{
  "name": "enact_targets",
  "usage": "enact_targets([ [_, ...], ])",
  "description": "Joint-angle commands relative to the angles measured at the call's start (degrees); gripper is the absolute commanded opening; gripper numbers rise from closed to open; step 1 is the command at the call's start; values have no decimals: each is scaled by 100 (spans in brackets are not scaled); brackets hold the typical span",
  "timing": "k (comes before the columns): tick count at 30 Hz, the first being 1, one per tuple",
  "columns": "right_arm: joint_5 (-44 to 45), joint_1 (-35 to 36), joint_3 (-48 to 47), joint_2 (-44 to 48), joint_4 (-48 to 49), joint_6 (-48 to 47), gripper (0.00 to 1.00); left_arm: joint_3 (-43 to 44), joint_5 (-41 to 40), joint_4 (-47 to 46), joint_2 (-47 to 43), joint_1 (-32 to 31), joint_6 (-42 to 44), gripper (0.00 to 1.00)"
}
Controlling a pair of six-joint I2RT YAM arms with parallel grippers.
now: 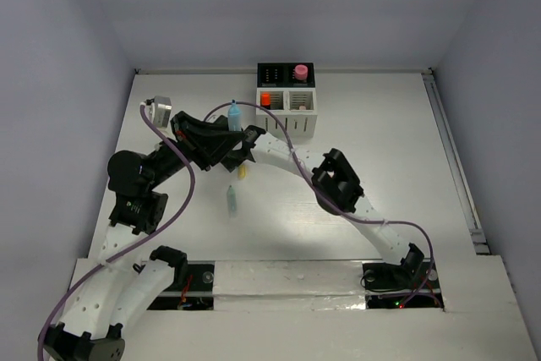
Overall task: Sort the stationery into containers
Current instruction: Close the pen cap on the pen.
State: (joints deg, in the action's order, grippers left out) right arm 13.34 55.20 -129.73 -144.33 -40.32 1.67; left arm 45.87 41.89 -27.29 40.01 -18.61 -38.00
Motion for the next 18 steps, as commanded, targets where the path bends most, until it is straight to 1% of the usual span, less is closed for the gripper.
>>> enact_targets([
  [1, 186, 17, -553, -227, -204, -97, 55, 63, 74, -400, -46, 33, 38, 0],
  [3, 239, 17, -597, -315, -231, -97, 51, 63, 65, -400, -46, 33, 38, 0],
  [7, 265, 17, -571, -324, -222, -71, 36, 63, 65, -383, -37, 33, 47, 0],
  [10, 318, 17, -606, -324, -275, 17, 31, 71, 56, -348, -37, 33, 64, 0],
  [12, 327, 17, -606, -315, -319, 61, 30, 80, 30, -330, -46, 33, 91, 0],
  [13, 327, 17, -589, -289, -319, 79, 23, 80, 30, -321, -46, 33, 91, 0],
  [15, 388, 17, -536, -262, -214, 96, 18, 80, -14, -295, -46, 33, 108, 0],
  [16, 414, 17, -431, -184, -5, 140, 12, 98, -40, -260, -55, 33, 152, 0],
  [18, 389, 17, -229, -43, 373, 184, 6, 107, -93, -189, -55, 33, 196, 0],
])
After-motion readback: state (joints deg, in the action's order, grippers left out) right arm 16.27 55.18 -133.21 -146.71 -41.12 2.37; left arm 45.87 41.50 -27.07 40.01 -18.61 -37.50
